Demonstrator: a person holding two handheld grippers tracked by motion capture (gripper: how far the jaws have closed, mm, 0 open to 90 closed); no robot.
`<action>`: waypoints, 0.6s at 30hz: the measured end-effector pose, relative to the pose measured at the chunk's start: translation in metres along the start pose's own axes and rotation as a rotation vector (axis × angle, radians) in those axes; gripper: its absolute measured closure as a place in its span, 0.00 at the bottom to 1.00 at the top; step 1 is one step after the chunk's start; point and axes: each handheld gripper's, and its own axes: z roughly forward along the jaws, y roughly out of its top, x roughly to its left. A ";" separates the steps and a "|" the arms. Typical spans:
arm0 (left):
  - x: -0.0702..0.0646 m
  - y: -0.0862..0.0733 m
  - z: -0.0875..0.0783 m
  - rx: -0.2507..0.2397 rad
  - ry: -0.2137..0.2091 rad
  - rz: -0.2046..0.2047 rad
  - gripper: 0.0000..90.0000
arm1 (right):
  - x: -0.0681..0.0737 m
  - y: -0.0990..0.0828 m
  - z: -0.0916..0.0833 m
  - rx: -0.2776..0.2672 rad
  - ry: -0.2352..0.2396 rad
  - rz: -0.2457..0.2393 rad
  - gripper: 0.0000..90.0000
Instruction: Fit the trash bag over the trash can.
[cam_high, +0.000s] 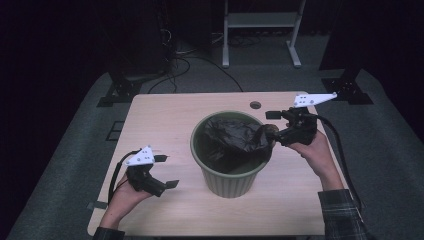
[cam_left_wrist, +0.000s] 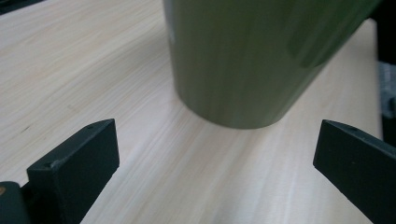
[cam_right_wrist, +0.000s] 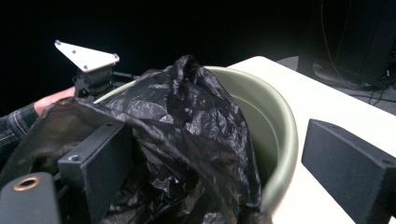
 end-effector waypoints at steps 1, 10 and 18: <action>-0.001 0.003 -0.002 -0.006 -0.009 0.006 0.00 | 0.001 0.002 0.004 0.006 0.004 -0.004 0.09; -0.007 0.037 -0.015 -0.105 -0.116 0.059 0.00 | 0.002 0.010 0.014 0.025 0.011 -0.020 0.09; -0.013 0.081 -0.011 -0.197 -0.177 0.118 0.06 | 0.004 0.015 0.019 0.041 0.011 -0.033 0.09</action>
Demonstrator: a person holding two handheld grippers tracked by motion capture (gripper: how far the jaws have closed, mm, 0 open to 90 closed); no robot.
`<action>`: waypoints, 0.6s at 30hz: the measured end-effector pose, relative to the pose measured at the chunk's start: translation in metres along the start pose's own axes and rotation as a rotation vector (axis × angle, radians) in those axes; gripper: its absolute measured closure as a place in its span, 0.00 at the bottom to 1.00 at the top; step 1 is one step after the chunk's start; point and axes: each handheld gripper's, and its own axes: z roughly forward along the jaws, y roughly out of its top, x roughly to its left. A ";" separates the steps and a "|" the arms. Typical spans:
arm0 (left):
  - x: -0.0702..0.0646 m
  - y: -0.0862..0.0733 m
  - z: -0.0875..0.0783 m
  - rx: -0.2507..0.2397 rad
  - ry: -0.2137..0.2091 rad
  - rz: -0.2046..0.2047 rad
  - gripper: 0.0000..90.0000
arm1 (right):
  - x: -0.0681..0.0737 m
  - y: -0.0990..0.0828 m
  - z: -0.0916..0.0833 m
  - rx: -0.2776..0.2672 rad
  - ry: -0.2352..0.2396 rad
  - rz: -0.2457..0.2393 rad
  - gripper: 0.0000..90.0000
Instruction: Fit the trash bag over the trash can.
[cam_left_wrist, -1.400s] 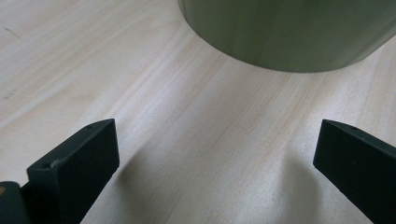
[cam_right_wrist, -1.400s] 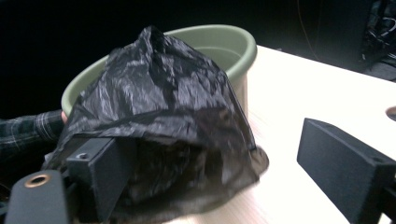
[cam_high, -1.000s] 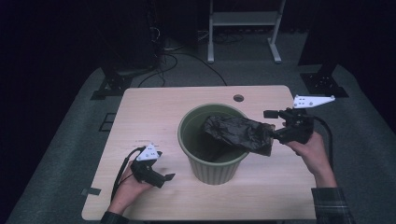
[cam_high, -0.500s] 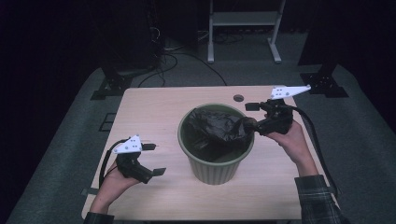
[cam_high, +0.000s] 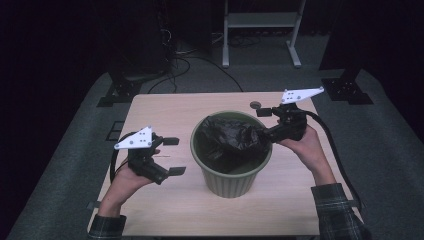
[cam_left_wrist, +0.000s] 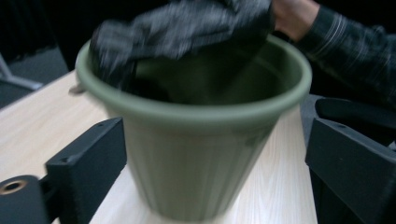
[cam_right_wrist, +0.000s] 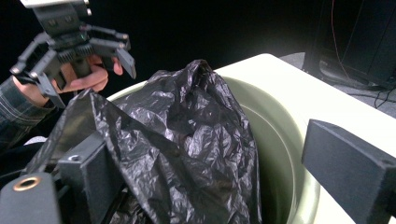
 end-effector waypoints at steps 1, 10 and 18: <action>0.000 0.007 0.004 -0.007 -0.001 0.011 0.07 | 0.000 0.001 0.001 0.002 0.001 0.000 0.09; 0.000 0.045 0.032 -0.031 -0.044 0.066 0.25 | -0.002 0.006 0.007 0.009 -0.005 0.004 0.09; 0.001 0.060 0.049 -0.034 -0.066 0.073 0.33 | 0.002 0.018 0.020 0.022 -0.004 -0.010 0.09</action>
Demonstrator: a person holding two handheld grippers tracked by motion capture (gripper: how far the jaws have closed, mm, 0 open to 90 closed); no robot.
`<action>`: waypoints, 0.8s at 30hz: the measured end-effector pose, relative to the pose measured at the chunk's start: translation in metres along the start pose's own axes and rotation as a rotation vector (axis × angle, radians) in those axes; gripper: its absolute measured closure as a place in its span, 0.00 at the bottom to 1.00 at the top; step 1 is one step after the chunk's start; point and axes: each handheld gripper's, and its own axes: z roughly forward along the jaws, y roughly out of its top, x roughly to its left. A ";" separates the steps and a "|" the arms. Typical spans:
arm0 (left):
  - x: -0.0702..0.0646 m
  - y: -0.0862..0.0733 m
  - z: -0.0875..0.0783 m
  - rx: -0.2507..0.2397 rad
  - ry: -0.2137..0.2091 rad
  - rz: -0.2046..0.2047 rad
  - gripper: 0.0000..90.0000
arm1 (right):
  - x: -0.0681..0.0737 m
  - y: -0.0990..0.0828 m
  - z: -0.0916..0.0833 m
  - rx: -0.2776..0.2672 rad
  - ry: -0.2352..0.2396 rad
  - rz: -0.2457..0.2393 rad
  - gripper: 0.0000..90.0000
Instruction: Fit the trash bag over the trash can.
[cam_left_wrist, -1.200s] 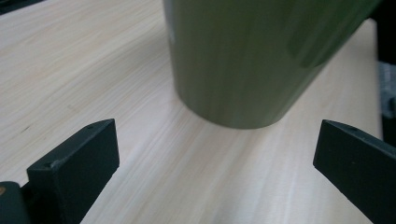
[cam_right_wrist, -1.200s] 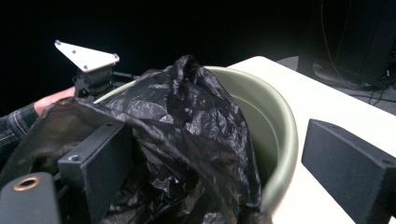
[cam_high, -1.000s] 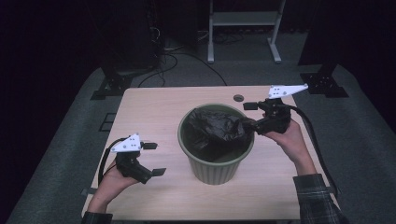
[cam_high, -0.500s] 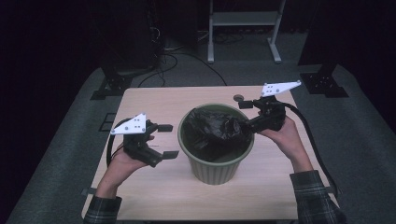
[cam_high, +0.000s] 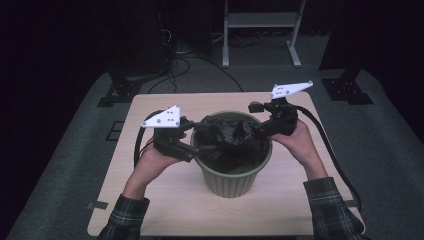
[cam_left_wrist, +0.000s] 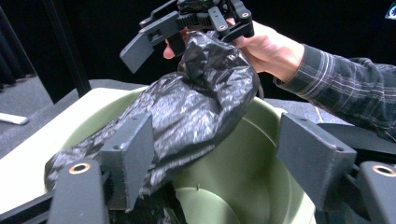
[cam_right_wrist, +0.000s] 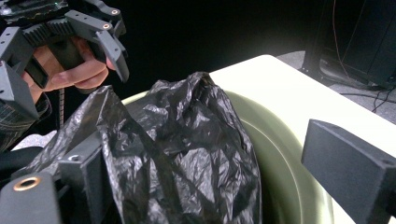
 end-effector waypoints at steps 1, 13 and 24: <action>0.000 0.001 0.001 0.000 -0.001 0.000 0.33 | 0.001 0.001 0.002 0.002 0.002 -0.002 0.09; 0.001 0.024 0.016 0.022 0.003 0.009 0.33 | 0.008 0.014 0.014 0.016 -0.007 -0.027 0.09; 0.010 0.017 0.033 0.095 -0.009 -0.016 0.34 | 0.011 0.021 0.015 0.001 0.015 -0.030 0.09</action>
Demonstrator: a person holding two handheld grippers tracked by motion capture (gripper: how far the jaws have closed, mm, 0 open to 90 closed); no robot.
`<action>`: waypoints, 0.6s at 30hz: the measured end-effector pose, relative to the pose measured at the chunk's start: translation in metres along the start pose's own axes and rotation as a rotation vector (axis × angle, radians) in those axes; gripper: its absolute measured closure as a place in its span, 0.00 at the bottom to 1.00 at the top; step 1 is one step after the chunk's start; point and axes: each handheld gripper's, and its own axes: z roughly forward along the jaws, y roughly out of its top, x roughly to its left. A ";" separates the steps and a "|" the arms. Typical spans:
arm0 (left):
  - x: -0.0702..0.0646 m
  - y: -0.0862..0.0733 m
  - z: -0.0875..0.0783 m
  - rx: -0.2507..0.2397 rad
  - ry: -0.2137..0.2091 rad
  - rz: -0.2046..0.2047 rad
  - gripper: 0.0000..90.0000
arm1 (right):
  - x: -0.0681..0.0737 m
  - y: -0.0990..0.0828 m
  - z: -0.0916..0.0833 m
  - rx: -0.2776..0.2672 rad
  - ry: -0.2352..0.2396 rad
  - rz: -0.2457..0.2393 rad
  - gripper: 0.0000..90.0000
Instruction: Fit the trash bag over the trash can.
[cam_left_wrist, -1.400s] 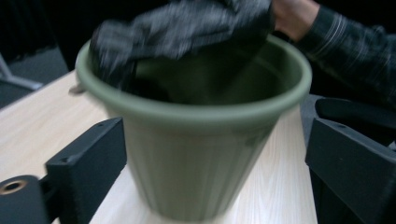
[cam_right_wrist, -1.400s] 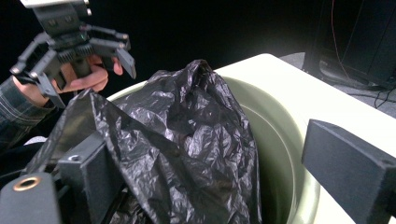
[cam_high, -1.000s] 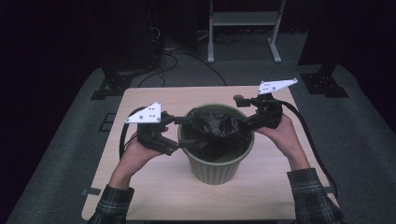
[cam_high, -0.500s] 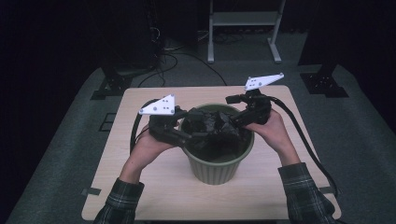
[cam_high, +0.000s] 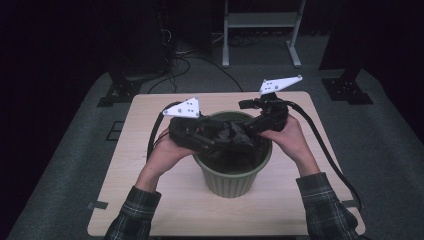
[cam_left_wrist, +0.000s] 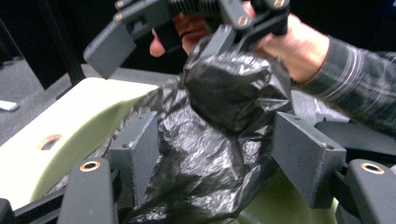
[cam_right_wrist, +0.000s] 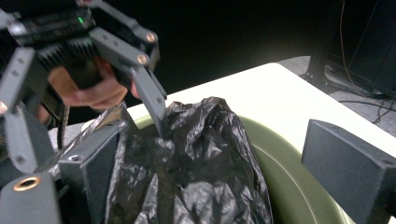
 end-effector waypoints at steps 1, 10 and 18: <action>0.001 -0.001 0.002 0.010 0.000 -0.001 0.35 | 0.000 0.000 0.000 -0.001 0.002 0.004 0.09; 0.001 -0.004 0.011 0.045 -0.021 0.016 0.49 | -0.001 0.001 0.001 -0.026 0.013 0.019 0.09; 0.002 -0.005 0.012 0.084 -0.013 0.018 0.99 | -0.001 0.000 0.003 -0.030 0.020 0.022 0.09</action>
